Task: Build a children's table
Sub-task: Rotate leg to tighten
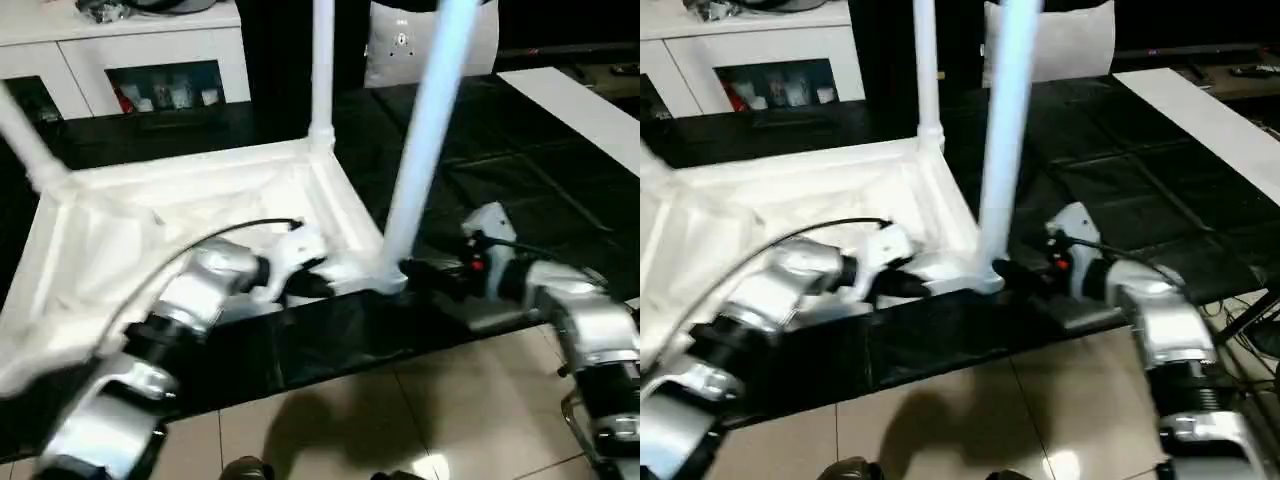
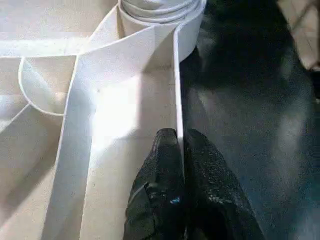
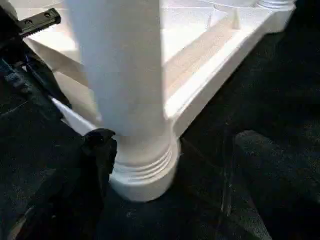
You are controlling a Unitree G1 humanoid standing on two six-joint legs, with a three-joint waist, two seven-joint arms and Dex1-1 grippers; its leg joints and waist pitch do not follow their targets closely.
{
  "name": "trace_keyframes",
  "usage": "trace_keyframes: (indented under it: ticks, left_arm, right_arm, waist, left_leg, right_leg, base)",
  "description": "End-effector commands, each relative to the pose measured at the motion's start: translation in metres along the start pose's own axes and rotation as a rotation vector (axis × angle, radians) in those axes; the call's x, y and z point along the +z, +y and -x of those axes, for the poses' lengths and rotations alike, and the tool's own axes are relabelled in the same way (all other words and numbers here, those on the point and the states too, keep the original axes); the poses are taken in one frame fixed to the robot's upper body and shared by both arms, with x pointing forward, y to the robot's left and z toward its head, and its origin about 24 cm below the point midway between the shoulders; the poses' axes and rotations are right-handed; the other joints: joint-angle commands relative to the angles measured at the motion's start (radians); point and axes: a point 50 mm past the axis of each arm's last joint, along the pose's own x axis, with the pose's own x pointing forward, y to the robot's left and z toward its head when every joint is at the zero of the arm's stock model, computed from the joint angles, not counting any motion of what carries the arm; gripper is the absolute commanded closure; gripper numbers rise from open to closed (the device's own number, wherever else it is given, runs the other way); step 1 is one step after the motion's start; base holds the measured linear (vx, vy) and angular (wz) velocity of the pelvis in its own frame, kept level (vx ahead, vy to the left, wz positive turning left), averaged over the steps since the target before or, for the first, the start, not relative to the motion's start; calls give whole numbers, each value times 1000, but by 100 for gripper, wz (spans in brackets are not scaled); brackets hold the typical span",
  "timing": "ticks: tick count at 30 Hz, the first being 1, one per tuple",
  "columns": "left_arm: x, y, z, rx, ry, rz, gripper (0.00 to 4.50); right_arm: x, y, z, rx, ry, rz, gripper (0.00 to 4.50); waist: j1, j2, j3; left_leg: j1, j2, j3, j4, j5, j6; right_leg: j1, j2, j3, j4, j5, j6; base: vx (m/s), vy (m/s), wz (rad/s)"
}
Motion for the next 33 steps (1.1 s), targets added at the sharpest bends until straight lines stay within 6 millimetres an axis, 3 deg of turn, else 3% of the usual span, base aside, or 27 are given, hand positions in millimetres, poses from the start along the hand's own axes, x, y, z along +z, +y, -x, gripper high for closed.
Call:
trace_keyframes:
  ticks: [1,6,9,13,28,33]
  left_arm:
    - [14,-11,-2,-141,-29,-112,450]
    - [10,-19,4,-262,15,-179,450]
    - [10,-21,4,-298,17,-195,450]
    - [12,-25,5,-349,14,-222,450]
    - [14,-26,5,-371,8,-240,450]
    - [14,-25,4,-348,-11,-202,450]
  right_arm:
    - [4,7,2,113,28,52,42]
    - [6,15,7,262,41,84,42]
    - [7,19,7,327,39,80,68]
    - [6,29,7,435,43,82,109]
    - [1,36,3,526,64,49,240]
    - [1,39,2,542,42,17,253]
  waist:
    - [4,-9,-76]
    - [13,-9,-75]
    - [19,-11,-74]
    - [27,-9,-75]
    - [31,-13,-80]
    - [31,-13,-79]
  left_leg:
    - [17,25,-1,-62,-187,76]
    - [17,27,0,-62,-204,77]
    - [20,30,-1,-65,-225,64]
    - [23,32,-1,-66,-224,62]
    - [18,29,-2,-63,-193,60]
    - [18,29,-2,-64,-202,57]
  right_leg:
    - [63,-54,47,-75,-229,-214]
    - [61,-56,48,-75,-243,-215]
    - [59,-58,48,-79,-285,-206]
    - [55,-57,51,-77,-276,-208]
    - [60,-58,49,-73,-262,-204]
    - [59,-57,49,-74,-277,-201]
  base:
    - [0,0,0]
    - [0,0,0]
    - [0,0,0]
    - [0,0,0]
    - [0,0,0]
    - [0,0,0]
